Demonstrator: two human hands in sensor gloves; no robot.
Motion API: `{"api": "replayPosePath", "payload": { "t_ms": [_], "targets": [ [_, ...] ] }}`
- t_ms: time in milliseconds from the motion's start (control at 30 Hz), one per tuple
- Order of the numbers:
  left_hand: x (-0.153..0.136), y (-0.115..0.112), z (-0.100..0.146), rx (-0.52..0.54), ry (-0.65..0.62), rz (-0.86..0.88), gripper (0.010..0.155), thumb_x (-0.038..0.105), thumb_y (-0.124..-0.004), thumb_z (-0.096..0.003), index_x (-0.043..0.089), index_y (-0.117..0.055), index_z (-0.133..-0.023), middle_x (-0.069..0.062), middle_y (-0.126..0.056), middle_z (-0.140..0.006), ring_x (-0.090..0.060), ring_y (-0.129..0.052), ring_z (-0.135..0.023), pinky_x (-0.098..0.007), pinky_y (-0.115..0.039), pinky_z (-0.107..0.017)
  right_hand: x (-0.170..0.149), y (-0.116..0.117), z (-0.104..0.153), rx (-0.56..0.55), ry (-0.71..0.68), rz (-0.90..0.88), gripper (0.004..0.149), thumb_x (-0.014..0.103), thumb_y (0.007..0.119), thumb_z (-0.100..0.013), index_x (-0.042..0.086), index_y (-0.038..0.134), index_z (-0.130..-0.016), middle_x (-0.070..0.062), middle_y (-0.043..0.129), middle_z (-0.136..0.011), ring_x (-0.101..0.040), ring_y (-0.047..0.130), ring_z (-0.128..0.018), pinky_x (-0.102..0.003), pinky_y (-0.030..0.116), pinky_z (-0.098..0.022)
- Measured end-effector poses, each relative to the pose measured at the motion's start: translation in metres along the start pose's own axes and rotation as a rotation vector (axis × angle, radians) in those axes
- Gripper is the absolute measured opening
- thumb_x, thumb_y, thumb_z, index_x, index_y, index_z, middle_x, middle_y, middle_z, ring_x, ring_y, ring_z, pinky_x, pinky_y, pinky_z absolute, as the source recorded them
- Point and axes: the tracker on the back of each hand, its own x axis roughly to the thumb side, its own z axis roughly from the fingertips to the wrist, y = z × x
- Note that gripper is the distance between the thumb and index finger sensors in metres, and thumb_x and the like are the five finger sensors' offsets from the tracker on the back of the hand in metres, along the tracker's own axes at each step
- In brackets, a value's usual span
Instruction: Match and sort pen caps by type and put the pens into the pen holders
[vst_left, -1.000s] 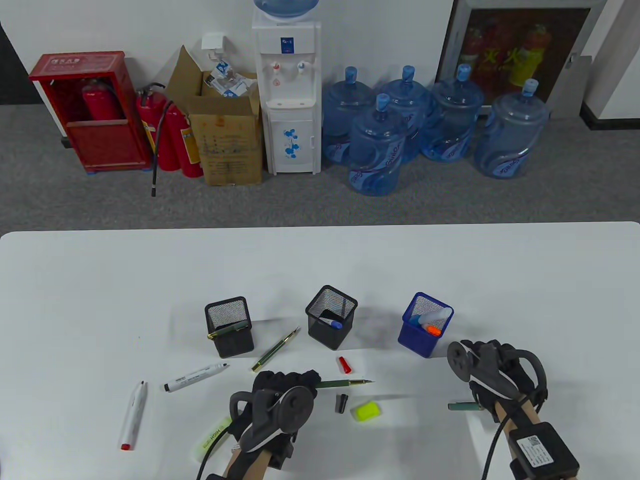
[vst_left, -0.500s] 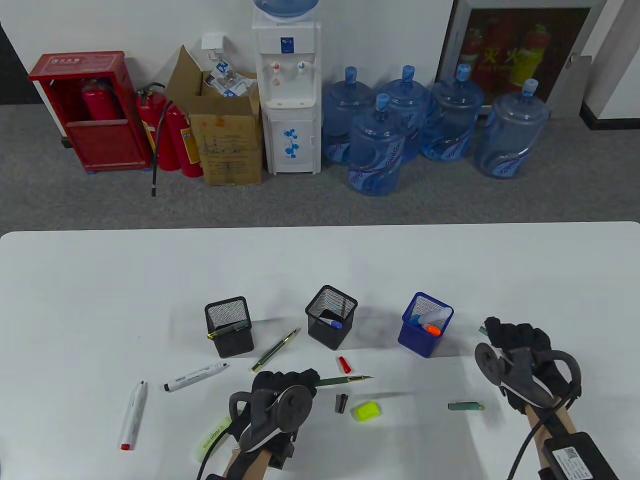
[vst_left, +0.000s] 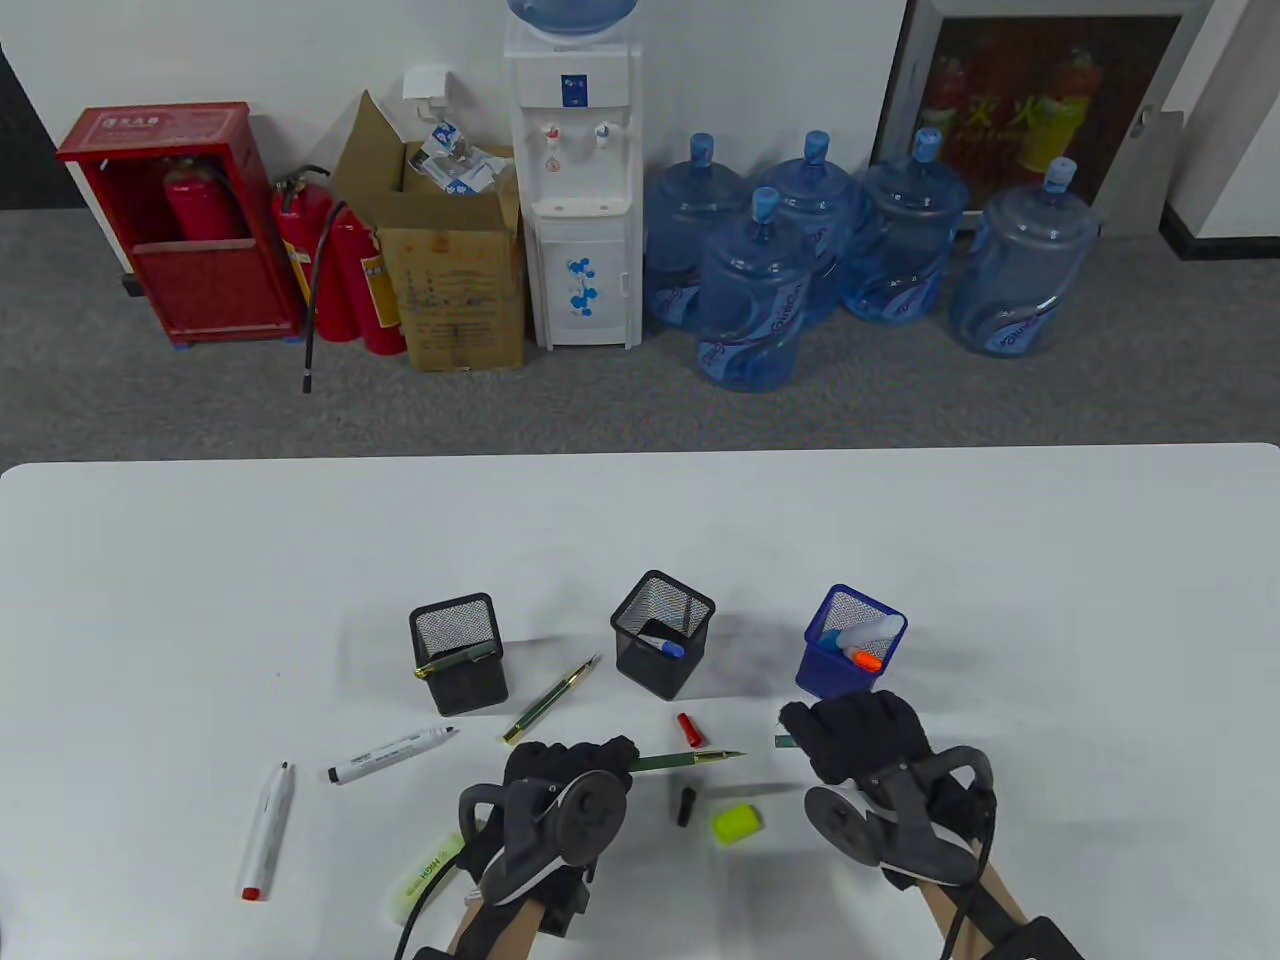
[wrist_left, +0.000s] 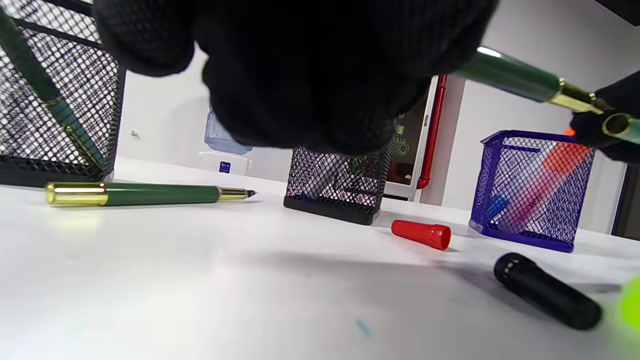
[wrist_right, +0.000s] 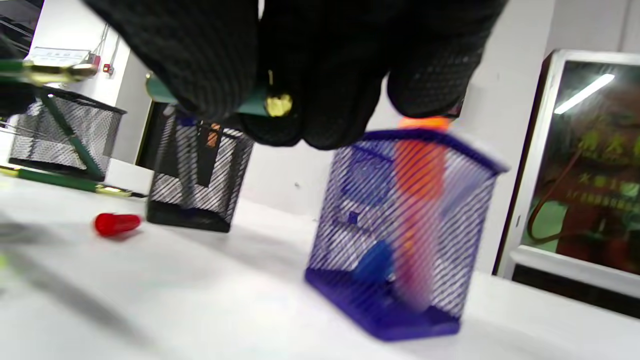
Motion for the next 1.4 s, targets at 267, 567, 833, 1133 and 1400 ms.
{"api": "replayPosePath", "payload": {
  "t_ms": [267, 567, 833, 1133, 1400],
  "targets": [
    [0.009, -0.004, 0.001, -0.014, -0.02, -0.027, 0.048, 0.039, -0.074, -0.0403, 0.032, -0.085, -0.087, 0.002, -0.105, -0.069, -0.021, -0.105, -0.045, -0.056, -0.077, -0.062, 0.005, 0.001, 0.007, -0.003, -0.02, -0.037, 0.052, 0.037, 0.078, -0.038, 0.033, 0.079, -0.089, 0.01, 0.094, -0.082, -0.018, 0.098, -0.074, -0.049, 0.084, -0.063],
    [0.038, -0.011, -0.003, -0.009, -0.057, -0.035, 0.048, 0.037, -0.073, -0.0409, 0.03, -0.085, -0.087, 0.001, -0.104, -0.07, -0.022, -0.105, -0.045, -0.056, -0.076, -0.062, 0.026, 0.004, 0.006, -0.003, -0.059, -0.08, 0.05, 0.031, 0.078, -0.038, 0.029, 0.082, -0.088, 0.006, 0.094, -0.081, -0.021, 0.104, -0.065, -0.047, 0.09, -0.054],
    [0.039, -0.003, 0.001, 0.058, -0.095, -0.026, 0.047, 0.035, -0.074, -0.0398, 0.029, -0.087, -0.085, -0.001, -0.105, -0.067, -0.02, -0.104, -0.04, -0.053, -0.079, -0.062, 0.028, 0.003, 0.01, -0.041, -0.086, -0.148, 0.049, 0.028, 0.078, -0.037, 0.025, 0.085, -0.085, 0.004, 0.098, -0.077, -0.02, 0.107, -0.051, -0.042, 0.094, -0.047],
    [0.011, 0.032, -0.002, 0.099, -0.048, 0.272, 0.046, 0.037, -0.081, -0.0388, 0.034, -0.089, -0.084, 0.002, -0.107, -0.068, -0.02, -0.107, -0.044, -0.053, -0.079, -0.061, 0.024, 0.01, 0.011, -0.018, -0.026, -0.183, 0.067, 0.045, 0.075, -0.038, 0.023, 0.064, -0.101, -0.001, 0.08, -0.097, -0.022, 0.093, -0.081, -0.044, 0.085, -0.06],
    [-0.047, 0.139, -0.003, 0.323, 0.122, -0.142, 0.048, 0.039, -0.082, -0.0393, 0.032, -0.088, -0.086, 0.002, -0.107, -0.069, -0.02, -0.107, -0.045, -0.054, -0.078, -0.063, 0.009, 0.016, 0.014, -0.008, 0.017, -0.142, 0.074, 0.047, 0.074, -0.039, 0.018, 0.056, -0.105, -0.009, 0.067, -0.104, -0.033, 0.078, -0.088, -0.049, 0.077, -0.063]
  ]
}}
